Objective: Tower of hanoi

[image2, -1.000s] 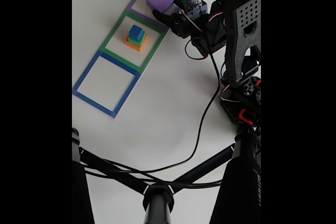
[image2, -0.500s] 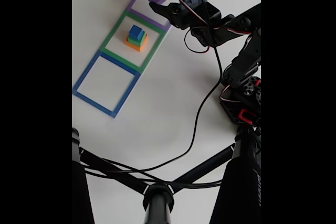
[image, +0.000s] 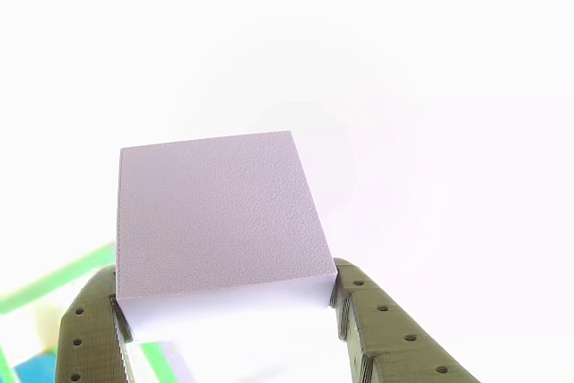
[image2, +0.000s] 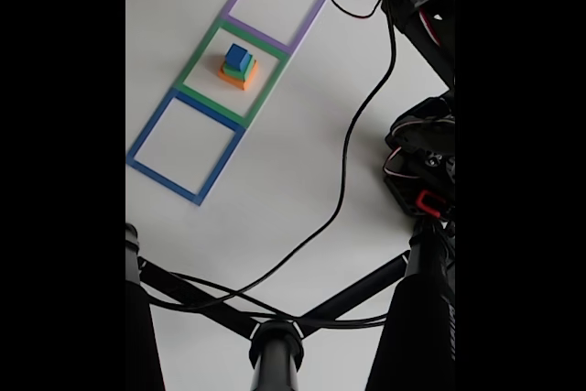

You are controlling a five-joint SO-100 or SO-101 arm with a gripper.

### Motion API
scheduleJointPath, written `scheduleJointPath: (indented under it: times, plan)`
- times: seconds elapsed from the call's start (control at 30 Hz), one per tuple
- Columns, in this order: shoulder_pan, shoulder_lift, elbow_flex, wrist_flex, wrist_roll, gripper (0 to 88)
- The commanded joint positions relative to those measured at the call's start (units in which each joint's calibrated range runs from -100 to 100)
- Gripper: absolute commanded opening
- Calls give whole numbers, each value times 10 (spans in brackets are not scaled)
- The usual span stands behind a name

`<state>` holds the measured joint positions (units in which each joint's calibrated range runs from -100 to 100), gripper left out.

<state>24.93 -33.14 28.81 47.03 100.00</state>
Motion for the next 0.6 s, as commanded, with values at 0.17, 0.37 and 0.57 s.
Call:
scheduleJointPath:
  times: [0.17, 0.37, 0.57]
  plan:
    - [-65, -14, -417, 398, 0, 128]
    - [-143, -24, -486, 471, 0, 133]
    - [-217, -39, -488, 481, 0, 131]
